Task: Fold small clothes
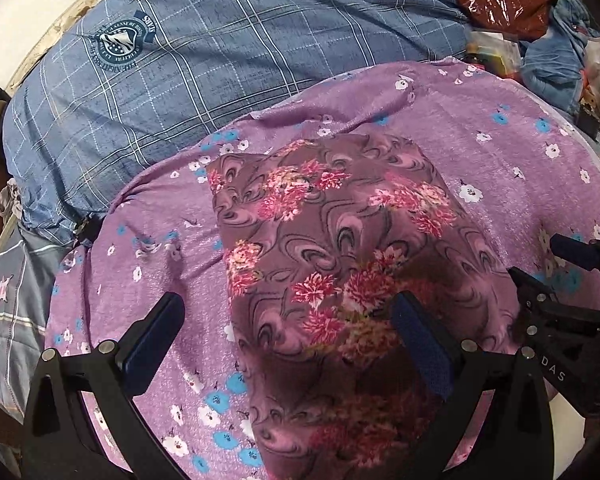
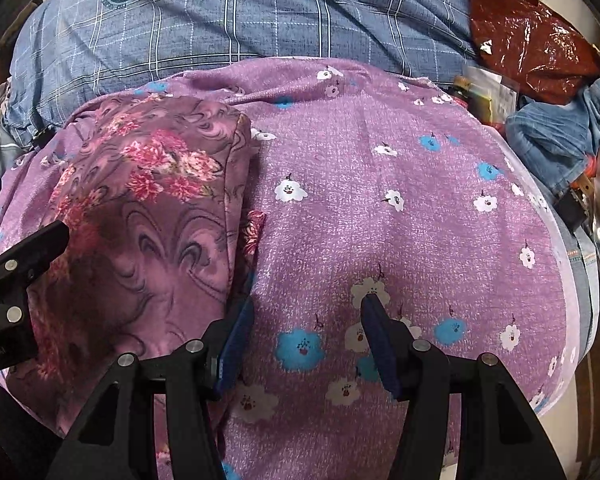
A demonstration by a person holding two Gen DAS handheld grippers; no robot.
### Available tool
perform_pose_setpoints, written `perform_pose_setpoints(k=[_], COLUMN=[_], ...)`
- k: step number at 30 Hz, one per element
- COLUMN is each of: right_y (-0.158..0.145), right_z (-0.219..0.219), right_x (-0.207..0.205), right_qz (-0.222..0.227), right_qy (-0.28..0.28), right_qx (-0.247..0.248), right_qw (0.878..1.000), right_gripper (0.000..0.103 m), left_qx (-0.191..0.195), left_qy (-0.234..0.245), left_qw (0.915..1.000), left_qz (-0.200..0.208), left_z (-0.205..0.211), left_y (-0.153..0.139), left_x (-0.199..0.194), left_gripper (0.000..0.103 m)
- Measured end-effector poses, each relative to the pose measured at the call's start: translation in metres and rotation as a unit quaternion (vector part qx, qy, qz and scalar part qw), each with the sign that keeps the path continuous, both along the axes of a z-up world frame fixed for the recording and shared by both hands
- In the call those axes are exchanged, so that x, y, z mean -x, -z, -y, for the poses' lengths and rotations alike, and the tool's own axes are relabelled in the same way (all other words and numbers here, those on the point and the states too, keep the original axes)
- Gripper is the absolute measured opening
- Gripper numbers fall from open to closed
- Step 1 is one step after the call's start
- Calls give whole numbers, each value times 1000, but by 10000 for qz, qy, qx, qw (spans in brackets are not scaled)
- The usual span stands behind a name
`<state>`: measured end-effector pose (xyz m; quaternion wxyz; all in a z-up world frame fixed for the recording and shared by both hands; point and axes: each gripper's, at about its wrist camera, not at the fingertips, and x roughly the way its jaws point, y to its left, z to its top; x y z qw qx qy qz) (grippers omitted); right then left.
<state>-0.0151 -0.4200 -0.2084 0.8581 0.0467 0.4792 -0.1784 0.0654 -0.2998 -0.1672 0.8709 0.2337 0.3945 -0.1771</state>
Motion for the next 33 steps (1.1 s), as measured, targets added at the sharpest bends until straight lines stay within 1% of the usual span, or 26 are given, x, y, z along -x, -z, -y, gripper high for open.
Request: perform_pose_setpoints(k=[11,13,15,18,20,22,23,24,27,30,31,33], right_y=[6,7,3,-8,-15,-17,-17,-16,-12,-5,0,14], right_z=[2,3,5,9,13,16,18,18,17,15,18,26], right_x=[-6,-6,-7,-10,-20,-36,-47,-58,-87,-113,-120,-138], right_qz=[-84,-93,-20,291,554,718,786,809,830,780,753,489], right_qy=[-15,-21,-44,-204,-352,-454,-470,-478,-461,-394,-350,-218], right_qx=[8,-14,-105,-502,-890,-1266,-1442,-1566,-1790,-1704,-1745,-1872], right_qw=[10000,10000,9999,9981,9939,9883,9853,9832,9793,9815,9812,9809], right_gripper=[58,58,58,58,56,53,47,43,38,39,39,40], left_qx=[10,43,36,29,105,-41,-74,-58,-87,-141,-137,-96], left_qy=[-12,-54,-159,-465,-640,-797,-847,-862,-947,-997,-1004,-1040], left_qw=[10000,10000,9999,9988,9977,9967,9963,9962,9954,9943,9938,9919], left_qz=[-53,-57,33,128,170,179,146,101,-90,-355,-467,-726], left_z=[0,-4,-11,-27,-36,-36,-36,-34,-27,-19,-16,-13], left_y=[4,3,1,-4,-6,-2,0,2,11,28,35,50], left_x=[-6,-11,-18,-39,-57,-81,-92,-102,-128,-149,-155,-167], left_gripper=[103,103,103,103,103,103,103,103,103,103,103,103])
